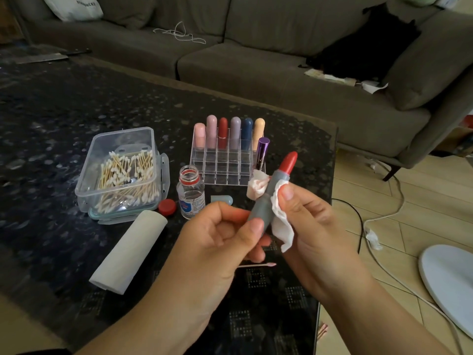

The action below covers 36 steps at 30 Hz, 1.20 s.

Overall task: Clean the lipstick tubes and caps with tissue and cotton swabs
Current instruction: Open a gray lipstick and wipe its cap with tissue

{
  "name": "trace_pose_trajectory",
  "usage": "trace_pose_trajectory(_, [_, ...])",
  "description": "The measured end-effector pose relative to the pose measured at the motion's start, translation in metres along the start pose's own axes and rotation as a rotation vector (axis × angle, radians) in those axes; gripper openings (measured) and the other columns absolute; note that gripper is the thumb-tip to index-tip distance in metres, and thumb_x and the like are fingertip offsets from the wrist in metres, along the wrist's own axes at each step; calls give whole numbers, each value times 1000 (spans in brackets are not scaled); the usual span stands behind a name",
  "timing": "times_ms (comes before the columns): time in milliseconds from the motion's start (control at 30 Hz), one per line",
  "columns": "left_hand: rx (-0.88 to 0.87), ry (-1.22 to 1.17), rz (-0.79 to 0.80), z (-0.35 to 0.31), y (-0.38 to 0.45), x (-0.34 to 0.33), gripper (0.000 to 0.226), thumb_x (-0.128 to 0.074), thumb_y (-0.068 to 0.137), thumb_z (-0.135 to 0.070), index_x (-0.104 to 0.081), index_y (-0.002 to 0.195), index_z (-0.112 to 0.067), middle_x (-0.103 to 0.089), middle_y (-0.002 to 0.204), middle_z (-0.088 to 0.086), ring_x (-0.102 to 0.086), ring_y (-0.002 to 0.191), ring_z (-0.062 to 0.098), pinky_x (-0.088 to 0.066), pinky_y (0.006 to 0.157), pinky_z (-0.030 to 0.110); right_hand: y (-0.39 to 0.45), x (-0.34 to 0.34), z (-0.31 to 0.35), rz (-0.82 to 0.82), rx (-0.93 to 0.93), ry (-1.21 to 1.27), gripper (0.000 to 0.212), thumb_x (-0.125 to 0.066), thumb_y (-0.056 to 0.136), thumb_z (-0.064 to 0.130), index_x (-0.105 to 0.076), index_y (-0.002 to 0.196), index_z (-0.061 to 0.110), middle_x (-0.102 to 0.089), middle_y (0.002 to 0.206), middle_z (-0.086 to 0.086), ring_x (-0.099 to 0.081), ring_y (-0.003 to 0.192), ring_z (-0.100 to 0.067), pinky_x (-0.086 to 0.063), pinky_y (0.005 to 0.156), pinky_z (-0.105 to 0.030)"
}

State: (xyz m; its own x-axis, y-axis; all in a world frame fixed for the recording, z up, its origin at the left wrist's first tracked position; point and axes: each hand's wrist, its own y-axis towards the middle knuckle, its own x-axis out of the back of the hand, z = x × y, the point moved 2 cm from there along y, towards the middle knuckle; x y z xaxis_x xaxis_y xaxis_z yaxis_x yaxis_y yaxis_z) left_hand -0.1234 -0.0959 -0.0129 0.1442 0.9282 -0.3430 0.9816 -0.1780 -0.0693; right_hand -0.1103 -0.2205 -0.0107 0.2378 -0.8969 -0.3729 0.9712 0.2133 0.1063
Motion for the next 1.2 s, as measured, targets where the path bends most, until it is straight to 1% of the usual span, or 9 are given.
trace_pose_trajectory(133, [-187,308,-121,-1,-2,3,39,-72,53,-38,-58,81,-13,-69,69,6,-64,62,13,-49,57,16,2,3,-6,-42,26,-72,23,-60,87,33,-74,88,16,-70,89,-15,-65,86,-31,-54,84,-44])
trace_pose_trajectory(267, [-95,247,-69,1,0,3,42,-71,63,-42,-60,89,-11,-72,79,4,-68,70,14,-54,65,19,1,7,-4,-76,27,-89,23,-62,87,34,-74,89,14,-70,87,-14,-65,83,-27,-56,79,-41])
trace_pose_trajectory(400, [-15,167,12,4,3,5,32,-67,77,-45,-69,87,-15,-73,84,7,-70,75,20,-54,78,35,-1,9,-3,-69,24,-82,25,-60,88,35,-73,87,14,-69,82,-12,-63,74,-20,-51,66,-30])
trace_pose_trajectory(500, [-78,221,-18,0,2,5,28,-63,66,-37,-70,88,-20,-74,78,-2,-68,68,9,-53,69,20,-1,10,-5,-84,42,-126,30,-56,83,38,-74,89,15,-69,85,-16,-64,81,-28,-52,79,-42])
trace_pose_trajectory(633, [-160,345,8,-6,0,4,28,-63,67,-35,-72,92,-27,-74,83,-10,-68,80,2,-48,70,10,0,10,-9,-105,76,-202,41,-62,83,51,-72,99,14,-66,96,-28,-59,96,-51,-42,92,-66])
trace_pose_trajectory(800, [-156,418,28,-7,1,4,24,-60,70,-41,-71,89,-32,-73,81,-13,-67,80,0,-49,70,10,0,12,-9,-113,52,-214,35,-58,88,40,-72,98,9,-70,99,-17,-63,99,-39,-46,96,-56])
trace_pose_trajectory(967, [-79,479,70,0,6,8,11,-63,87,-33,-71,89,-25,-74,82,-8,-70,81,7,-53,83,31,-2,10,-9,-162,8,-270,32,-60,83,40,-74,95,14,-73,92,-10,-69,88,-25,-56,75,-33])
trace_pose_trajectory(1067, [-120,585,6,-1,7,10,9,-64,77,-34,-69,81,-28,-70,73,-14,-66,70,1,-48,67,14,-2,11,-9,-234,-34,-340,30,-59,78,40,-76,90,18,-74,90,-4,-69,90,-21,-53,87,-38])
trace_pose_trajectory(1200, [-156,753,-81,1,11,13,8,-67,71,-36,-67,75,-29,-66,69,-17,-59,61,-1,-42,56,9,-4,12,-13,-325,-112,-384,28,-63,76,41,-77,83,17,-74,84,-5,-69,84,-25,-54,85,-43])
